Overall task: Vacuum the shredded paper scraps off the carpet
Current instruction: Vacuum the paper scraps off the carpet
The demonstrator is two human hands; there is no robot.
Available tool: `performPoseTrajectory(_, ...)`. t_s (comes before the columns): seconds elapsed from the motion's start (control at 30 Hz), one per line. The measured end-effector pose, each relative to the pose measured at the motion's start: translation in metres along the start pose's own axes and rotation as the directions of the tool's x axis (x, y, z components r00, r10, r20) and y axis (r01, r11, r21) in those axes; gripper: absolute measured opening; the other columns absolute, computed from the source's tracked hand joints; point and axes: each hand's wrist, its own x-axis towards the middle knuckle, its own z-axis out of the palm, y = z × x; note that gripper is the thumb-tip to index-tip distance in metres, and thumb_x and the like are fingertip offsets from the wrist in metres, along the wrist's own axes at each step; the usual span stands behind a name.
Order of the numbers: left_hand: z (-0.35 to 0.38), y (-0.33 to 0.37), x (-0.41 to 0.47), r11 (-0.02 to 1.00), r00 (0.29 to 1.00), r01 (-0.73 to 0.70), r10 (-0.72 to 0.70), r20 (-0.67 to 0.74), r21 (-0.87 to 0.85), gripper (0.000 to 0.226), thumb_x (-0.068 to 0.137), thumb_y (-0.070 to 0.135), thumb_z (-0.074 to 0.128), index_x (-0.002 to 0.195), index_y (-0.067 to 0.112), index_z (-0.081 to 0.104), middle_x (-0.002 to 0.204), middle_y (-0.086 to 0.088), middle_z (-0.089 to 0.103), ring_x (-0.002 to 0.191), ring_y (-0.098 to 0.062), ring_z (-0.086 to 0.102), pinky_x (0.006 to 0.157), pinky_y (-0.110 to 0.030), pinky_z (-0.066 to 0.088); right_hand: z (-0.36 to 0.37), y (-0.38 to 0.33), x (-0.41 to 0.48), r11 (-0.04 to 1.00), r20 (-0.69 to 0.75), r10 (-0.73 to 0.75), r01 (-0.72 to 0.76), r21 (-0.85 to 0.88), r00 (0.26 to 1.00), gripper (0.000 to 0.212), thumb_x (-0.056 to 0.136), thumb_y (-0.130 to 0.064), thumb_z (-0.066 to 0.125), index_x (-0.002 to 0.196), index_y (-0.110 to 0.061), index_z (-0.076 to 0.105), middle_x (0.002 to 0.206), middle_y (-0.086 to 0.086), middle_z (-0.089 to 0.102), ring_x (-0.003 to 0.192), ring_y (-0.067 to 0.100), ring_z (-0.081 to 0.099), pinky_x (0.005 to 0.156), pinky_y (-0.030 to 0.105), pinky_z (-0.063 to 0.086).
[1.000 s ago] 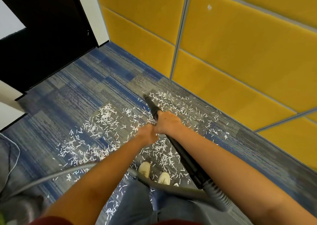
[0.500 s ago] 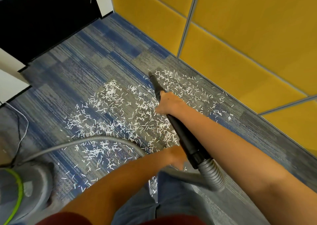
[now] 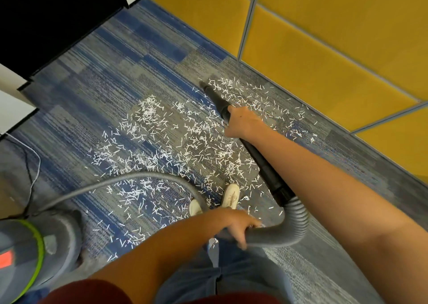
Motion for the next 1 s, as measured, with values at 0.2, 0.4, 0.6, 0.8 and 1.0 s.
performPoseTrajectory(0.2,0.006,-0.036,-0.029,0.954,0.992,0.099,-0.073,-0.100,0.284,0.035,0.072,0.032,0.076,0.101,0.021,0.060,0.086,0.002,0.056,0.096,-0.024,0.054,0.081,-0.033,0.046,0.015,0.005,-0.009,0.999,0.001,0.029,-0.029,0.017,1.000,0.063,0.085,-0.014,0.060,0.141,-0.014,0.032,0.098,0.006,0.050,0.084,0.023,0.056,0.071,0.033,0.053)
performPoseTrajectory(0.4,-0.004,-0.060,-0.054,0.833,0.854,0.357,-0.108,-0.509,0.423,0.035,0.086,0.029,0.062,0.118,0.020,0.052,0.117,0.000,0.057,0.118,-0.024,0.043,0.100,-0.042,0.039,0.024,0.002,-0.016,0.999,0.006,0.036,-0.036,0.016,0.999,0.062,0.089,-0.016,0.055,0.144,-0.016,0.026,0.106,0.009,0.047,0.094,0.026,0.060,0.080,0.039,0.056)
performPoseTrajectory(0.6,-0.023,-0.064,-0.061,0.819,0.606,0.546,-0.239,-0.758,0.178,0.049,0.083,0.021,0.064,0.129,0.025,0.045,0.128,-0.001,0.046,0.122,-0.025,0.037,0.093,-0.041,0.046,0.025,0.006,-0.019,0.999,-0.007,0.047,-0.047,0.003,0.999,0.064,0.087,-0.020,0.061,0.142,-0.016,0.029,0.103,0.007,0.048,0.091,0.024,0.058,0.075,0.035,0.053)
performPoseTrajectory(0.8,-0.034,-0.092,-0.092,0.786,0.352,0.584,-0.471,-0.809,-0.204,0.059,0.085,0.023,0.062,0.138,0.028,0.036,0.146,0.002,0.035,0.135,-0.031,0.030,0.110,-0.048,0.033,0.019,0.016,-0.019,0.988,0.014,0.106,-0.106,0.112,0.994,0.069,0.083,-0.013,0.062,0.144,-0.018,0.029,0.102,0.007,0.046,0.083,0.021,0.058,0.066,0.029,0.052)
performPoseTrajectory(1.0,-0.055,-0.114,-0.135,0.750,0.249,0.627,-0.451,-0.857,-0.212,0.065,0.086,0.008,0.055,0.141,0.028,0.030,0.159,0.002,0.005,0.143,-0.039,0.011,0.097,-0.042,0.050,0.021,0.008,-0.022,0.987,0.010,0.098,-0.099,0.124,0.995,0.064,0.084,-0.013,0.060,0.141,-0.014,0.032,0.101,0.006,0.052,0.084,0.021,0.060,0.074,0.031,0.056)
